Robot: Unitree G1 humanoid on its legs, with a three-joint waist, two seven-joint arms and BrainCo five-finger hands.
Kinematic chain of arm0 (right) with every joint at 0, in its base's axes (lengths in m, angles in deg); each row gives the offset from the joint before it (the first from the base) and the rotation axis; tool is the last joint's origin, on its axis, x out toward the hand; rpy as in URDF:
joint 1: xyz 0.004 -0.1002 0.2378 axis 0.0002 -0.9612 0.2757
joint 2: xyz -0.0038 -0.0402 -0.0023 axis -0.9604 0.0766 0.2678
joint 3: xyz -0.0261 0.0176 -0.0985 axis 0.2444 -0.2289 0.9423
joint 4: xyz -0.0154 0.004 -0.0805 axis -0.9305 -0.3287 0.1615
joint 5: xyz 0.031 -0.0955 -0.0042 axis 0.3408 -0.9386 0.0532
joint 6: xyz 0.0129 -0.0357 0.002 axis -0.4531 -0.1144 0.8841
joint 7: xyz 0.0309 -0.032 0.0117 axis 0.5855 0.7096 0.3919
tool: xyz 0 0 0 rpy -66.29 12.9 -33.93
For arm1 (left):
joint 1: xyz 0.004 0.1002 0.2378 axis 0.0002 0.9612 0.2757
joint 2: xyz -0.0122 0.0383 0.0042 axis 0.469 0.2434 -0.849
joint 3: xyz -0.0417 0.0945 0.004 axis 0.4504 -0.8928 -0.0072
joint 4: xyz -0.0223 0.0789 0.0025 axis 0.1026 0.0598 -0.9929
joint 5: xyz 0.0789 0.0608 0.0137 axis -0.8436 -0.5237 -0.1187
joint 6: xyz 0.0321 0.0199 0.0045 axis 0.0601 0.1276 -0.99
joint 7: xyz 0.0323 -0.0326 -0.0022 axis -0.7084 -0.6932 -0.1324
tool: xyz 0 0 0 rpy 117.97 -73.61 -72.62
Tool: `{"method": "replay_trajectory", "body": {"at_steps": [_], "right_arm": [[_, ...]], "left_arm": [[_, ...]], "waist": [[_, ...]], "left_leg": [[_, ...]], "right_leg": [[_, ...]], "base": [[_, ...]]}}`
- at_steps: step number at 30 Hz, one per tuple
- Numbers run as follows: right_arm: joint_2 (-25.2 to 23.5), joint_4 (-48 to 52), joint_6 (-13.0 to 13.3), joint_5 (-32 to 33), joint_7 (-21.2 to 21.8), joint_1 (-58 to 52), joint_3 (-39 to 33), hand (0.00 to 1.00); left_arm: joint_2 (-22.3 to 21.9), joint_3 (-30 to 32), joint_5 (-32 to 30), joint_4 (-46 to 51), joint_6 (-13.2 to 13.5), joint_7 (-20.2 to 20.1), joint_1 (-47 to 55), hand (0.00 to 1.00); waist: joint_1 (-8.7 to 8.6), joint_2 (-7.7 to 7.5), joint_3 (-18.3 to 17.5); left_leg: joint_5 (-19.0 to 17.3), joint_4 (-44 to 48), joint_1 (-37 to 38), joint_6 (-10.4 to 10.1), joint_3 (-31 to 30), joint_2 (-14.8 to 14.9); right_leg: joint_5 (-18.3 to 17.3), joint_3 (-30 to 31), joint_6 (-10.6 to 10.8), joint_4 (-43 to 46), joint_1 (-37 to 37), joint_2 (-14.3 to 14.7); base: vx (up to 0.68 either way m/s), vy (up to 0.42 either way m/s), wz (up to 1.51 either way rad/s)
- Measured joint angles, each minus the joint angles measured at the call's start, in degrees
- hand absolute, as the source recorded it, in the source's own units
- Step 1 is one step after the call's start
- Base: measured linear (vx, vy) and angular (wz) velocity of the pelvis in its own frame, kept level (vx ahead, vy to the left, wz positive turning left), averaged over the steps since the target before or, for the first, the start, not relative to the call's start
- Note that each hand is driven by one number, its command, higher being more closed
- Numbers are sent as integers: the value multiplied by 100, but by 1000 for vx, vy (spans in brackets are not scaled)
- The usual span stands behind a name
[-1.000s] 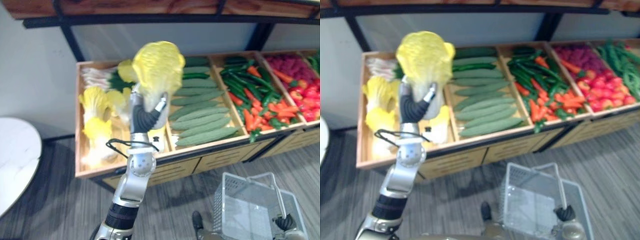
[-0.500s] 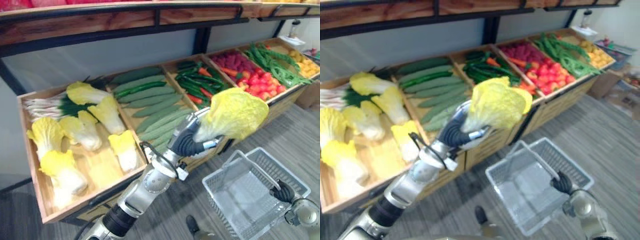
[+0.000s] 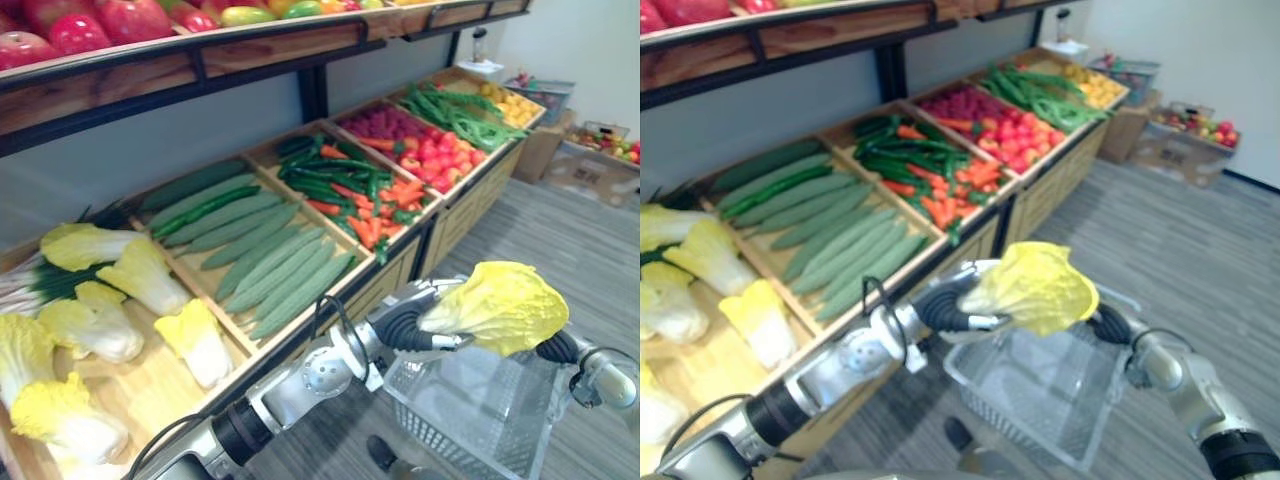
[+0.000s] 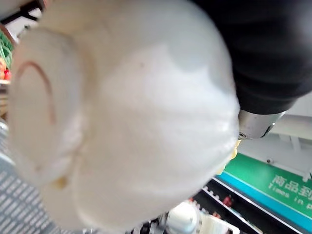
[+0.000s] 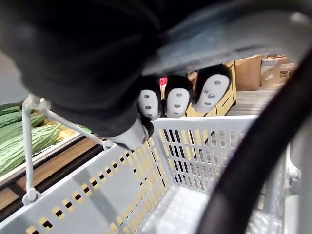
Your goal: Pick vegetable in the basket
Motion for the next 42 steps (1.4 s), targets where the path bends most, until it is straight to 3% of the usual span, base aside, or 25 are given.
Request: {"method": "replay_trajectory", "body": {"at_steps": [7, 20, 35, 36, 42], "right_arm": [[413, 655, 245, 110, 204, 158, 668, 100], [793, 1418, 362, 651, 435, 230, 949, 100], [806, 1852, 446, 1001, 579, 332, 953, 100], [806, 1859, 446, 1001, 594, 338, 953, 100], [804, 2026, 446, 1132, 652, 390, 1005, 100]], "left_arm": [[208, -410, -34, -316, 59, -256, -23, 100], [181, -1056, -308, -997, 111, -536, -416, 100], [-518, -1230, -1345, -2676, 94, -475, -621, 100], [-539, -1230, -1423, -2731, 94, -465, -628, 0], [-752, -1132, -1963, -3488, 80, -371, -654, 0]], "waist": [[-251, 18, 6], [-445, 55, 50], [-594, 26, 156], [-590, 20, 161], [-602, -39, 206]], "left_leg": [[-50, 74, 155, -66, 386, -1], [-57, 62, 261, -76, 635, -24], [-57, -5, 294, -78, 839, -130], [-57, -11, 296, -78, 847, -139], [-77, -19, 335, -77, 938, -153]], "right_leg": [[32, 319, 44, 1, -12, 149], [43, 505, 61, 0, -23, 246], [61, 690, 92, 5, -87, 288], [62, 699, 94, 5, -88, 288], [44, 753, 79, -6, -88, 307]], "base": [[18, 10, -26], [15, -25, -9], [6, -38, -6], [-3, -44, -6], [-1, -52, -6]]}}
